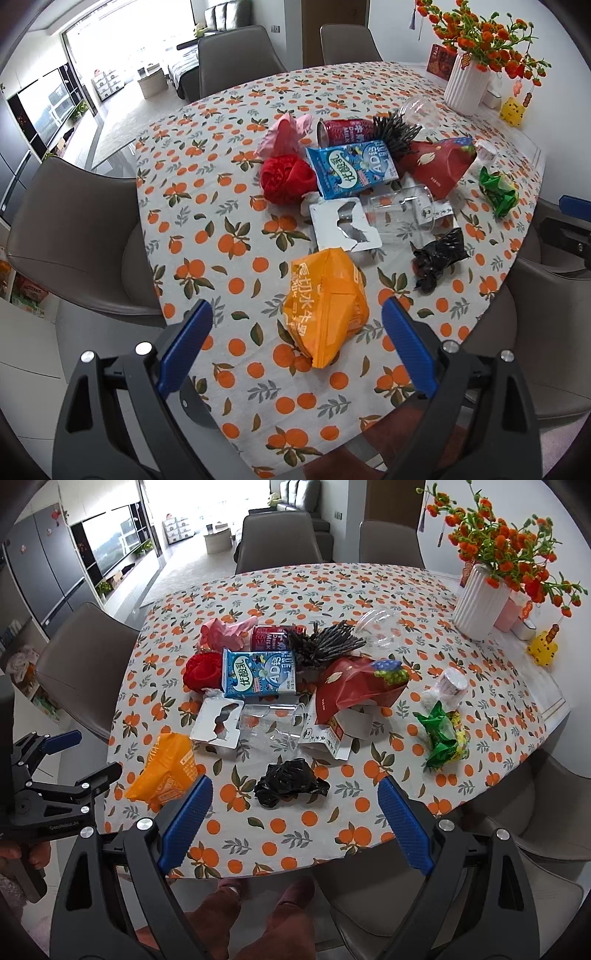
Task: Collect trash
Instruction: 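Grasp the orange wrapper with the left gripper while the right gripper grasps the black bag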
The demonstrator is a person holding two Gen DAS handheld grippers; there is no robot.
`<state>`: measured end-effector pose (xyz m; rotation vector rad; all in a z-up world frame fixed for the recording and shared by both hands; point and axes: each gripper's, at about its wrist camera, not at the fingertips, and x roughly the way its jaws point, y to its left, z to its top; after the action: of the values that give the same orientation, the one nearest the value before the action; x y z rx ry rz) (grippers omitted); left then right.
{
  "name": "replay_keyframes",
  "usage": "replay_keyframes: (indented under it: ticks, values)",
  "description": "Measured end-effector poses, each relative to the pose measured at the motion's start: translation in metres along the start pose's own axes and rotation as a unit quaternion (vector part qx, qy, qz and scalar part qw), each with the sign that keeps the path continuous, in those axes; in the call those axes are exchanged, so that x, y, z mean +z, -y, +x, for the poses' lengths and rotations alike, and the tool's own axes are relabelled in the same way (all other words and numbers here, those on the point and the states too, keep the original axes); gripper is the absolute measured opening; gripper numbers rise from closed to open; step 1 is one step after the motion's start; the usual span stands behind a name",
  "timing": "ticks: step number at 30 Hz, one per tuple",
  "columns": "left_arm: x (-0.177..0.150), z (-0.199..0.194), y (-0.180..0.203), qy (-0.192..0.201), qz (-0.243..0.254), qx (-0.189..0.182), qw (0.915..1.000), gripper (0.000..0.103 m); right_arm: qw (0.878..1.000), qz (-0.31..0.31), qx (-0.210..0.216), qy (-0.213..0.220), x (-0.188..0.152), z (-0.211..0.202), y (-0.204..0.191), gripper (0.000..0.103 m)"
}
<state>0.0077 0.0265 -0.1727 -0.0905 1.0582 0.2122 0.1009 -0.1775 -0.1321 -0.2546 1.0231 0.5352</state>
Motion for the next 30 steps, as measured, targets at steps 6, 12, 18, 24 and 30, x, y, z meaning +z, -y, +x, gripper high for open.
replay_keyframes:
  ticks: [6,12,18,24,30]
  values:
    - [-0.012,0.042,0.008,-0.01,0.007,0.0,0.9999,0.092,1.0,-0.019,0.007,-0.015,-0.005,0.036,0.003,0.088]
    - [-0.018,0.069,0.013,-0.018,0.018,0.005,0.9997,0.076,0.999,-0.031,0.01,-0.026,-0.01,0.06,0.004,0.088]
    - [-0.022,0.094,0.014,-0.042,0.02,-0.015,0.9988,0.039,0.999,-0.029,0.012,-0.036,-0.012,0.077,0.007,0.088]
    - [-0.022,0.094,0.016,-0.035,0.028,-0.03,0.9985,0.015,0.998,-0.033,0.01,-0.045,-0.014,0.097,0.007,0.088]
    - [-0.023,0.088,0.012,-0.032,0.021,-0.035,0.9986,0.013,0.997,-0.04,-0.006,-0.062,-0.018,0.132,0.003,0.088]
